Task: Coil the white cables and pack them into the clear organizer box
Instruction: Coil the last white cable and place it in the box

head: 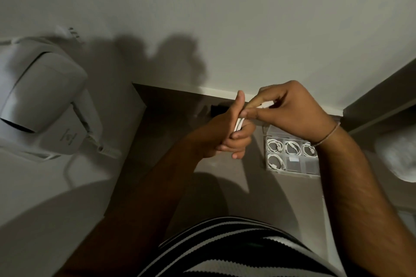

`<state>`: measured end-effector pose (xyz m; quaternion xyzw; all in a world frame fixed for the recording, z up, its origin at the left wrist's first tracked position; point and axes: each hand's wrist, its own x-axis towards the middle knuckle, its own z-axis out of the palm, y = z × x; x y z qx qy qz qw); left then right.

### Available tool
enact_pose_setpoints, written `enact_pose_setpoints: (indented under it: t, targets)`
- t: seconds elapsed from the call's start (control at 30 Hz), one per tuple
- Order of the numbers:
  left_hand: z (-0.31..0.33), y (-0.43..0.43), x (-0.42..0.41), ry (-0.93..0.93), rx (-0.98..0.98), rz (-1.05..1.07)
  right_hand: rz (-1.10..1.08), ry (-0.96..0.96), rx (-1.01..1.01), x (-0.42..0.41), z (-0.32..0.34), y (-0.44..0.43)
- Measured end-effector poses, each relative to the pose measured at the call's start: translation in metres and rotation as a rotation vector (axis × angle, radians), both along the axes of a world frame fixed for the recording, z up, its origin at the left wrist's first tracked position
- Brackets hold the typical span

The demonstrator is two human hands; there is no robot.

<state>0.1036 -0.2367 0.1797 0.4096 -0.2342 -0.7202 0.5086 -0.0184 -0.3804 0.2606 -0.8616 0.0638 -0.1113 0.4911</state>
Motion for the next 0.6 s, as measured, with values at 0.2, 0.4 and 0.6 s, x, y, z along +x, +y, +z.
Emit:
enact_pose_setpoints:
  t: [0.2,0.4,0.6]
  targets:
    - [0.010,0.003,-0.001,0.437,-0.257,-0.177,-0.045,-0.123,0.427,0.000,-0.034,0.018]
    - [0.017,0.016,-0.009,0.694,-0.349,-0.133,-0.045,-0.008,0.521,-0.005,-0.051,0.029]
    - [0.016,0.020,-0.004,0.380,-0.241,0.035,-0.093,-0.057,0.435,-0.010,-0.050,0.028]
